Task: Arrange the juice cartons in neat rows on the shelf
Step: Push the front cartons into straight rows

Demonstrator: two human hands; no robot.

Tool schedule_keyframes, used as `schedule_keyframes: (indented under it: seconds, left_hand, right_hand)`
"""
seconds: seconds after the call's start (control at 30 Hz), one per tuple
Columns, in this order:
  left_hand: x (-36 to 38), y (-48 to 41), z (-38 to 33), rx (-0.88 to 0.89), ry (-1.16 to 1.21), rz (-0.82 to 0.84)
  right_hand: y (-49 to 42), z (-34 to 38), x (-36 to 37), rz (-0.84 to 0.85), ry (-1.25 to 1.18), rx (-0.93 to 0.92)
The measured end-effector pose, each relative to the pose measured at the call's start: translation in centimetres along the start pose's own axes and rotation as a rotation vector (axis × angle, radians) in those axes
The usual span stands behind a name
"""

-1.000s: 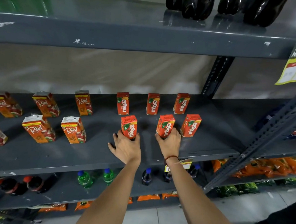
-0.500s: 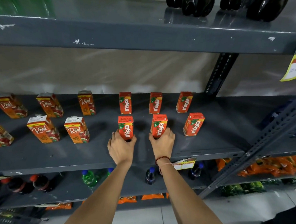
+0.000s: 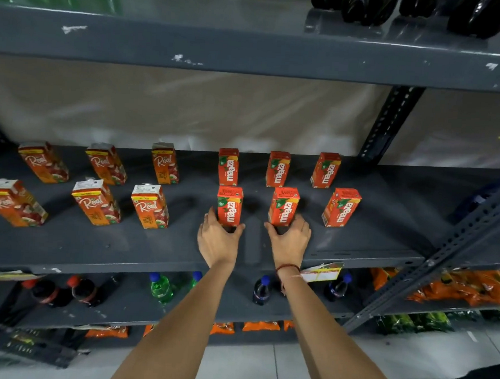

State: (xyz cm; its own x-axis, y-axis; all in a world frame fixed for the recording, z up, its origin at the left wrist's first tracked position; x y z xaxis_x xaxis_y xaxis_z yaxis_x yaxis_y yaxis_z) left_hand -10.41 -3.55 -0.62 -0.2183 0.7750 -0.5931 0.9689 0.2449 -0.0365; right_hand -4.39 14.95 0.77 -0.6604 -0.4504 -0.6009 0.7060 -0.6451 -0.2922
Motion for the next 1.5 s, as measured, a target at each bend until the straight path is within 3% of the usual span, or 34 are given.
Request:
schedule_keyframes:
  seconds: [0.13, 0.23, 0.37, 0.47, 0.6, 0.7, 0.93, 1.5]
  left_hand:
    - [-4.0, 1.1, 1.8, 0.017, 0.225, 0.081]
    - [-9.5, 1.3, 4.6, 0.088, 0.286, -0.054]
    - [-16.0, -0.2, 8.8, 0.063, 0.305, -0.332]
    - [-19.0, -2.7, 11.0, -0.039, 0.294, -0.412]
    - [-19.1, -6.6, 12.7, -0.139, 0.192, -0.287]
    - [-18.4, -8.5, 13.1, -0.117, 0.127, -0.228]
    - [-18.5, -10.6, 13.3, -0.08, 0.0, -0.279]
    - [-19.4, -10.2, 13.6, -0.074, -0.042, -0.227]
  right_hand:
    - [2.8, 0.1, -1.4, -0.21, -0.183, 0.003]
    - [6.2, 3.1, -1.3, -0.257, -0.226, -0.115]
    - [9.8, 9.2, 4.2, -0.012, -0.299, -0.27]
    - [11.4, 13.9, 9.4, 0.184, -0.31, -0.258]
    - [11.8, 16.8, 13.8, 0.278, -0.267, -0.091]
    - [11.9, 17.7, 15.4, 0.259, -0.131, -0.099]
    - [11.6, 18.4, 16.4, 0.188, 0.005, -0.16]
    - [11.6, 18.3, 16.7, 0.192, -0.019, -0.1]
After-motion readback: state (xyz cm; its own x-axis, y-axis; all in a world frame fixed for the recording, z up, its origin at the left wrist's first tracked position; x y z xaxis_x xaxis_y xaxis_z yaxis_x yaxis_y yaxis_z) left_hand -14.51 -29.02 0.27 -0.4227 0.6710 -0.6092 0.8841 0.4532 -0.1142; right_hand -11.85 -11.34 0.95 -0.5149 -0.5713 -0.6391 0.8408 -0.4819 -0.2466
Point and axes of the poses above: each hand's wrist, its own y-axis away from the middle knuckle, its own x-axis out of the palm, z = x × y, the point moved 7 cm from there along -y, towards the middle knuckle, and after that the axes turned 7 degrees about -x, right-handed, at the moved point
